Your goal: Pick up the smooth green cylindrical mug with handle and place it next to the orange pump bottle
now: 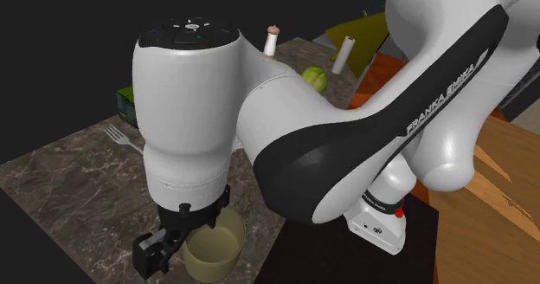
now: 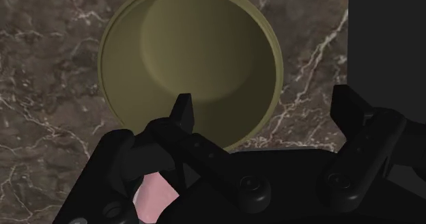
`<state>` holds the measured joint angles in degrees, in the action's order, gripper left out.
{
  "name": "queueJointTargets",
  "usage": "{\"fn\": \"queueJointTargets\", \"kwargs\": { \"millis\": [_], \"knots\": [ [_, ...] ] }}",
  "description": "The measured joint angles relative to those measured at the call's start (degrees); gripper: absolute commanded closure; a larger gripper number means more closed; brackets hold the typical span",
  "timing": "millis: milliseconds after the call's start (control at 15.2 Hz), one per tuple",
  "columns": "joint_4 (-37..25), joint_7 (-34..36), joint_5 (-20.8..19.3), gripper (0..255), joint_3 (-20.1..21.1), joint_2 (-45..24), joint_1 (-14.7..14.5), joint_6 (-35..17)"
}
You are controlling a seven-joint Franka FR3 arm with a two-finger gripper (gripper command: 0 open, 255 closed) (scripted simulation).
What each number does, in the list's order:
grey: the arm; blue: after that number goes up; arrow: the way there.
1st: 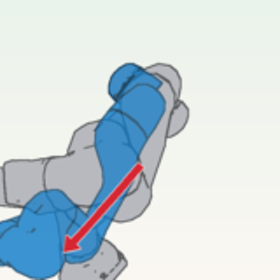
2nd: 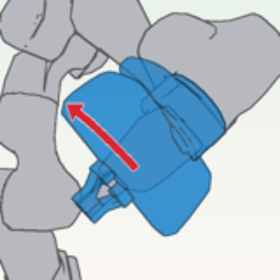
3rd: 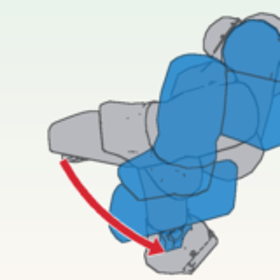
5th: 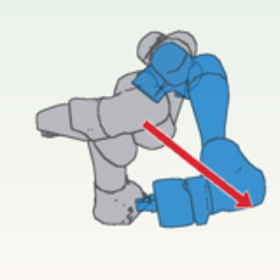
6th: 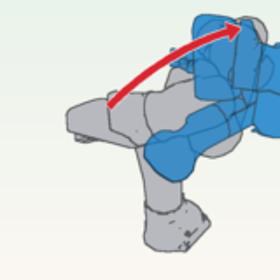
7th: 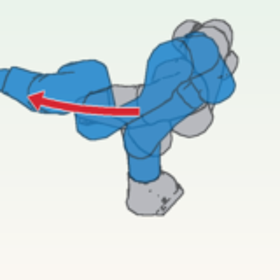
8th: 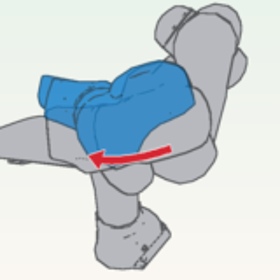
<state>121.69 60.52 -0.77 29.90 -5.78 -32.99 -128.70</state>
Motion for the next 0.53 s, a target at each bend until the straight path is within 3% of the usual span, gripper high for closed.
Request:
{"fn": "queueJointTargets", "kwargs": {
  "millis": [132, 528],
  "knots": [
    [-1.92, -0.53, 1.12, 0, 0.19, 1.82, 0.13, 3.44],
    [-2.49, -1.10, 1.67, 0, 0.10, 2.68, 0.34, 4.85]
  ]
}}
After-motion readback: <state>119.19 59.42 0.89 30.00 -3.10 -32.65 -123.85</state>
